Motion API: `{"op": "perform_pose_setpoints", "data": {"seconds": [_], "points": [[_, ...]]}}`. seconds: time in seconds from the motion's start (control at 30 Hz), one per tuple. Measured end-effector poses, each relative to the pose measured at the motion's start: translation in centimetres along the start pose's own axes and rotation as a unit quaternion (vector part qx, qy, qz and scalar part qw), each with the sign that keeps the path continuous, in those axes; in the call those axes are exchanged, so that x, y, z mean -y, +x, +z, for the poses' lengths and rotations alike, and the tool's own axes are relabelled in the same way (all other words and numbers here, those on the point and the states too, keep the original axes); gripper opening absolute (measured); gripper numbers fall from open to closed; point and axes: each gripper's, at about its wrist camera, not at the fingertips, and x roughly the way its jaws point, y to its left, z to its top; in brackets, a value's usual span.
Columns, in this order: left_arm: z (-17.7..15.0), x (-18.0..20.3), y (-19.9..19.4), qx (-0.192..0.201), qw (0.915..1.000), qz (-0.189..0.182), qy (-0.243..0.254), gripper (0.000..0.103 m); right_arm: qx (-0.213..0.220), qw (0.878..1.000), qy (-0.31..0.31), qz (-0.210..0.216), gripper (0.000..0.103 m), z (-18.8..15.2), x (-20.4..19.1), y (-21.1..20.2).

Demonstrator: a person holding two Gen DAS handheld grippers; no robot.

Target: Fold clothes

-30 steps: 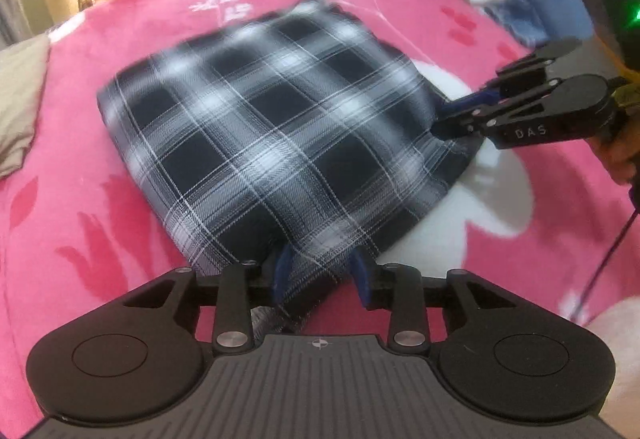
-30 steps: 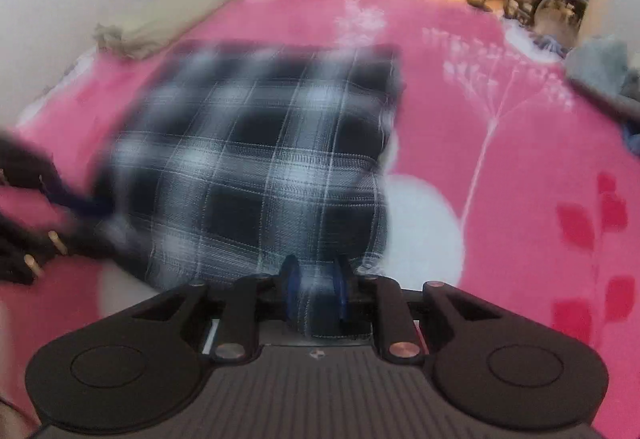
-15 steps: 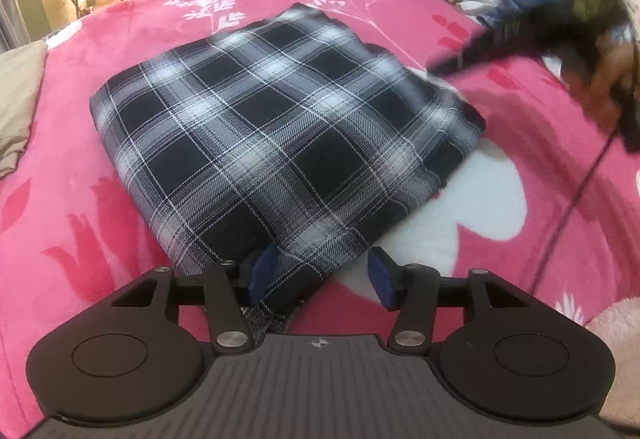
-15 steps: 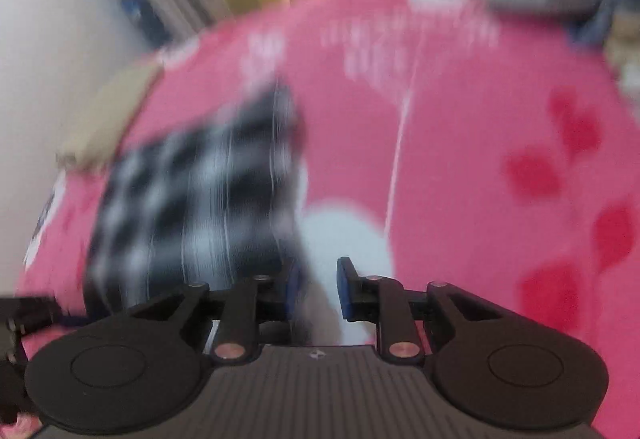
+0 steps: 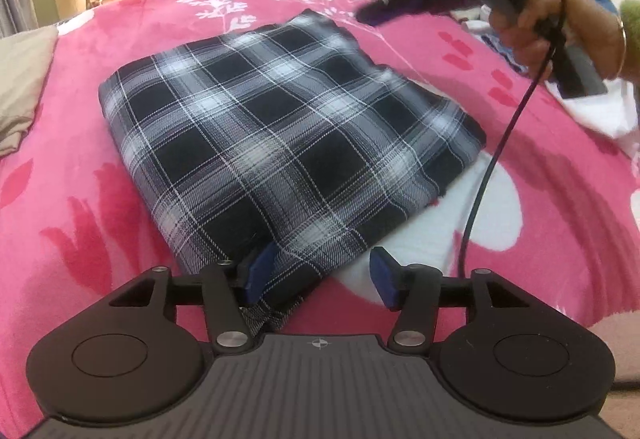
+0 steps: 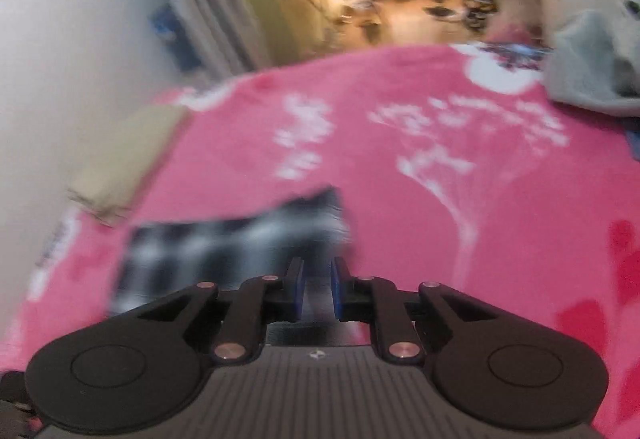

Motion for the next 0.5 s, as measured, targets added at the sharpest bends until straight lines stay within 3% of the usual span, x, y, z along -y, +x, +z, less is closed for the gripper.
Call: {"op": "perform_pose_setpoints", "data": {"seconds": [0.17,0.23,0.27,0.3,0.5], "points": [[-0.4,0.9,0.0,0.0,0.9995,0.009,0.031,0.06,0.0,0.999,0.032,-0.036,0.015,1.2,1.4,6.1],[-0.5,1.2,-0.1,0.001,0.9992,0.012,0.039,0.06,0.008,0.996,0.074,-0.041,0.0,1.6,2.8,7.8],[-0.6,1.2,-0.1,0.001,0.9992,0.013,0.039,0.06,0.018,0.992,0.118,-0.032,0.0,1.7,4.0,8.0],[-0.5,1.1,-0.1,0.0,0.9994,0.012,0.034,0.06,0.021,0.99,0.14,-0.028,0.0,1.7,4.7,8.0],[0.2,-0.1,-1.2,-0.008,0.9998,-0.011,-0.011,0.06,0.037,0.993,0.072,-0.09,0.003,2.0,3.7,2.1]]}}
